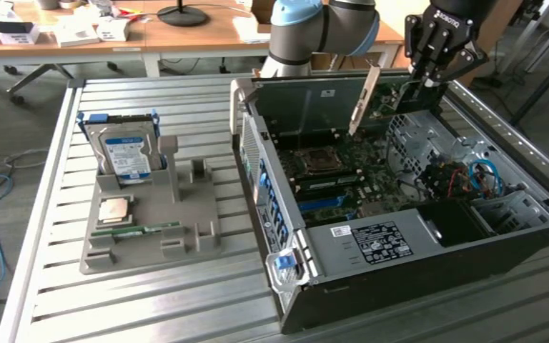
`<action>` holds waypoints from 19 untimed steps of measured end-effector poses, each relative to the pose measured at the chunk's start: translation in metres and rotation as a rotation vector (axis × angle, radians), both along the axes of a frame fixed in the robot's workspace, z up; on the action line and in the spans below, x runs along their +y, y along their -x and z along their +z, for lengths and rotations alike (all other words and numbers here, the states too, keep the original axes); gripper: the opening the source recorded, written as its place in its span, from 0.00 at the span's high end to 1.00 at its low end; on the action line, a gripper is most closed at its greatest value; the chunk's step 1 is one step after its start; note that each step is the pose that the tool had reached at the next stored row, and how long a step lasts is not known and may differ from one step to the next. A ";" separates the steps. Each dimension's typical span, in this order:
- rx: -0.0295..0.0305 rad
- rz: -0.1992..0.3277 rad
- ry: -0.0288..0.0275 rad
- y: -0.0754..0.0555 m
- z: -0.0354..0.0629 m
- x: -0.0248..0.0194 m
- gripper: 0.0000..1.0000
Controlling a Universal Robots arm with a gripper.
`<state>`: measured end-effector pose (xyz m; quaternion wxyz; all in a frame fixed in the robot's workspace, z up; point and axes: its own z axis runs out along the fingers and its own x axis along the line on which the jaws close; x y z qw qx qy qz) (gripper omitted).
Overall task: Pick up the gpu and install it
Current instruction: 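Insert the gpu into the slot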
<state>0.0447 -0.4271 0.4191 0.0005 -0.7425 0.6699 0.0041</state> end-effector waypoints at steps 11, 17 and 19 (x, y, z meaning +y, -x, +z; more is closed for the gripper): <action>-0.0092 -0.026 -0.0005 0.006 -0.0014 0.0000 0.74; -0.0092 -0.104 -0.0001 0.006 -0.0024 0.0000 0.74; -0.0092 -0.128 0.0000 0.006 -0.0027 0.0000 0.74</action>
